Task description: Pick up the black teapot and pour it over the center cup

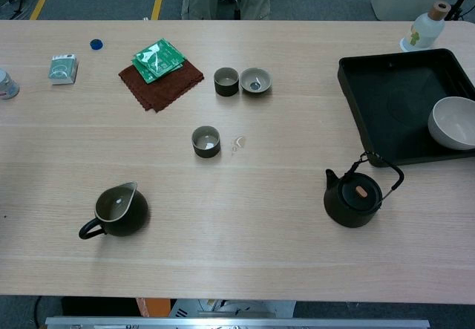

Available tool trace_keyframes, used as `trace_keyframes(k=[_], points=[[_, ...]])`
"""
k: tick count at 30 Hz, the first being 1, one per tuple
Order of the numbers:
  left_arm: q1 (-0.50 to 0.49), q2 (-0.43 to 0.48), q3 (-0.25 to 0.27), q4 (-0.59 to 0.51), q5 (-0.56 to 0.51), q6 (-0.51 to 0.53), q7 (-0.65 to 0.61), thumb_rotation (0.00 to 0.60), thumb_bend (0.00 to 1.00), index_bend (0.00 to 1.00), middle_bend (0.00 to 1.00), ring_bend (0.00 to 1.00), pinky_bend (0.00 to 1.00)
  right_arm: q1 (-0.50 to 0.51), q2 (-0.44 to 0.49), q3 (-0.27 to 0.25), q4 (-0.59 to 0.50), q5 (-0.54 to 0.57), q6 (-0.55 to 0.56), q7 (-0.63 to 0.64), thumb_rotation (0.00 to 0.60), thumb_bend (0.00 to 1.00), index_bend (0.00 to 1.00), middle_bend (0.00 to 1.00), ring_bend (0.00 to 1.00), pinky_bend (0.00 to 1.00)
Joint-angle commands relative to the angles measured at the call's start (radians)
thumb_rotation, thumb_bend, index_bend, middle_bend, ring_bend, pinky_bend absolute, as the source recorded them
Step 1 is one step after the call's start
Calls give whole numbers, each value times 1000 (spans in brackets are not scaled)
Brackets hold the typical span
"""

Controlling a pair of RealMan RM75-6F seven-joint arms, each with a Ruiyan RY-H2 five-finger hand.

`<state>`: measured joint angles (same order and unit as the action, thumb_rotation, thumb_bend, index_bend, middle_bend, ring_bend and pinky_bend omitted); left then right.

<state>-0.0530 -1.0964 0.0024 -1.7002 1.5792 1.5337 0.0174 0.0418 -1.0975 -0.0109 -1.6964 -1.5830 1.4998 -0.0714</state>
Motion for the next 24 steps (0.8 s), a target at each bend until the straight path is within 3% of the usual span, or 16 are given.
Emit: trace_keyframes(k=[1,7,14,24], points=[[0,2,0,0,-5,-4,-1,600,422,154,135,120,107,7,1,-2,-3,-9,-8,2,600,17,378,397,269,105],[2,11,1,-2,-7,-5,-2,600,422,154,135,120,107,44,11,-11,-9,-44,-64,-9,600,18,378,397,269,105],[3,24,8,-6,-6,-13,-14,600,422,154,135,120,107,111,0,-21,-36,-84,-173,-127,600,13,366,386,257,105],[15,42,21,-1,-17,-21,-48,600,422,154,134,120,107,180,-57,-24,-76,-33,-325,-341,600,0,207,210,97,107]])
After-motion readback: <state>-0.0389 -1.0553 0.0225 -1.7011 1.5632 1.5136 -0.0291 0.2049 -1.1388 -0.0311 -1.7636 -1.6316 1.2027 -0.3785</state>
